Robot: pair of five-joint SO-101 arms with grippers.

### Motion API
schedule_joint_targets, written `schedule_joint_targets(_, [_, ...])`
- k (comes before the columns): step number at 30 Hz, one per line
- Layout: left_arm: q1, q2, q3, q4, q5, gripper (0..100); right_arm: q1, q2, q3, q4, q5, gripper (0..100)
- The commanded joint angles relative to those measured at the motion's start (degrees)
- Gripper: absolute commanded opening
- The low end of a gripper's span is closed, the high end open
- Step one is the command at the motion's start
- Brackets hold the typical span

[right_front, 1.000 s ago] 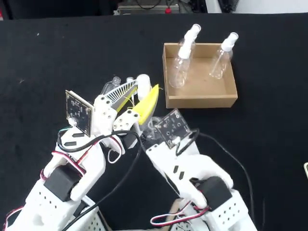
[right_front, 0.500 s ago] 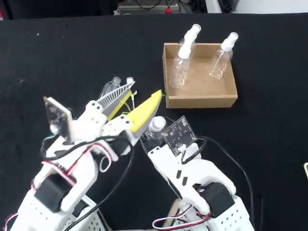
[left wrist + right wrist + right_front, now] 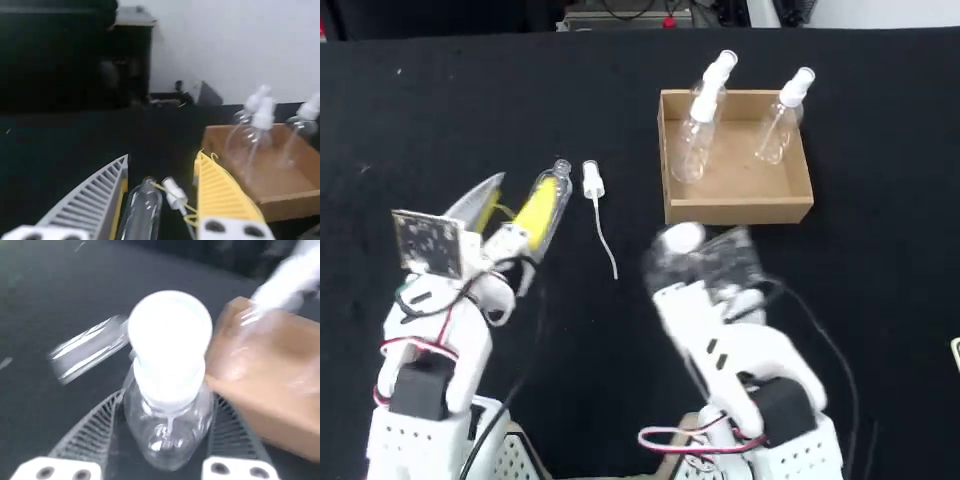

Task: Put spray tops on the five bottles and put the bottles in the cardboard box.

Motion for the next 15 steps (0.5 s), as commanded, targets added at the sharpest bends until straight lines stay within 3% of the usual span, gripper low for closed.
schedule_joint_targets(1, [-6.7, -0.6, 6.1, 0.1, 3.4, 20, 9.5, 0.3, -7.6, -1.3, -0.5, 14.5])
schedule_joint_targets(9, [-7.0, -0.7, 13.8, -0.1, 4.7, 20, 15.3, 24.3, -23.9, -4.9, -0.5, 14.5])
schedule_joint_targets(15, [-7.0, -0.7, 23.0, -11.3, 4.7, 20, 22.5, 41.5, -28.8, -17.8, -0.6, 14.5])
